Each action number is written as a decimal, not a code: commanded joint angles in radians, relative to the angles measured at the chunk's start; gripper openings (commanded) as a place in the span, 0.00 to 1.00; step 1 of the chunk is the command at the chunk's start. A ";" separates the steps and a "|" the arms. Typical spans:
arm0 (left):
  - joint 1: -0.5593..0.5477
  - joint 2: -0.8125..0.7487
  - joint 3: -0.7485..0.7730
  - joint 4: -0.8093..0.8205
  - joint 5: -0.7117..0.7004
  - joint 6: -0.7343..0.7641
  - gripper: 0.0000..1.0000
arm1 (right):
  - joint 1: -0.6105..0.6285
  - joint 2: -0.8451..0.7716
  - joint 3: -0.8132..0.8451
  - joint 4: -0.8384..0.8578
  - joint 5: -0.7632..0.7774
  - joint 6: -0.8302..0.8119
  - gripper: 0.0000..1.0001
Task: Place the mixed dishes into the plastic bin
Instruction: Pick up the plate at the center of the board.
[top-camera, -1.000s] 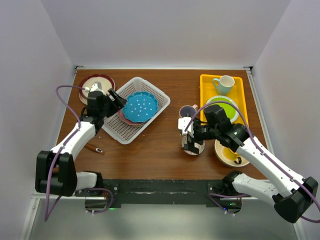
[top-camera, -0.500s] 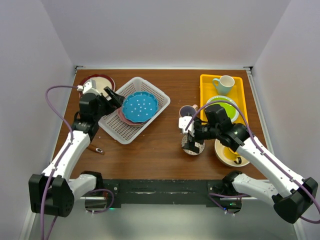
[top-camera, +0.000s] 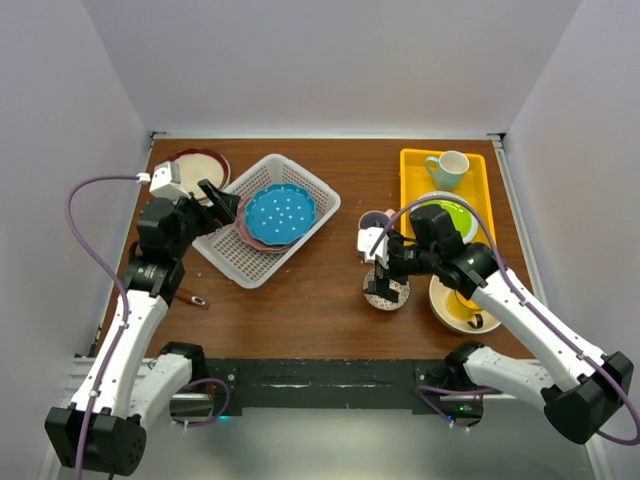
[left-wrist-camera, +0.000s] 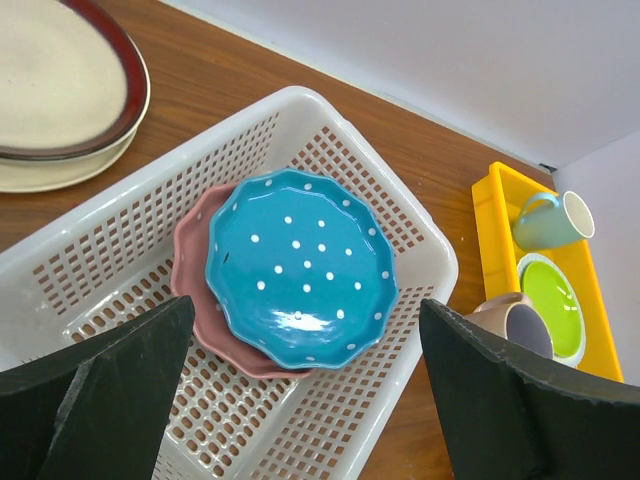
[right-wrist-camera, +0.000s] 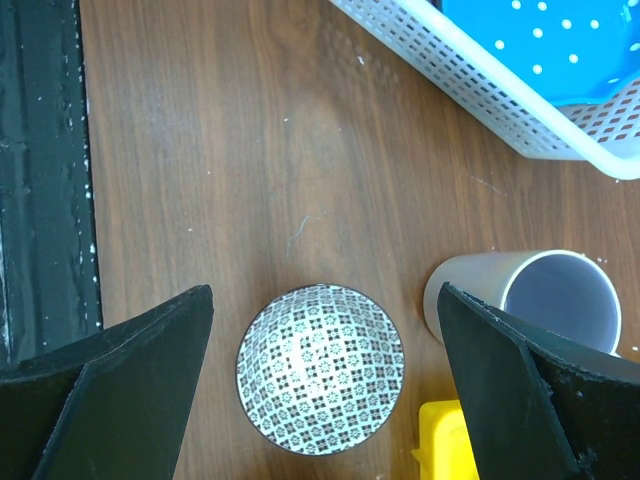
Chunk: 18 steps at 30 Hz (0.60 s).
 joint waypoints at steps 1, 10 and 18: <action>0.012 -0.037 0.058 -0.016 0.002 0.077 1.00 | -0.004 0.017 0.070 0.027 -0.008 -0.006 0.98; 0.013 -0.024 0.062 0.001 0.078 0.074 1.00 | -0.004 0.033 0.116 0.030 0.027 0.031 0.98; 0.015 -0.015 0.079 -0.008 0.098 0.089 1.00 | -0.004 0.067 0.155 0.047 0.064 0.081 0.98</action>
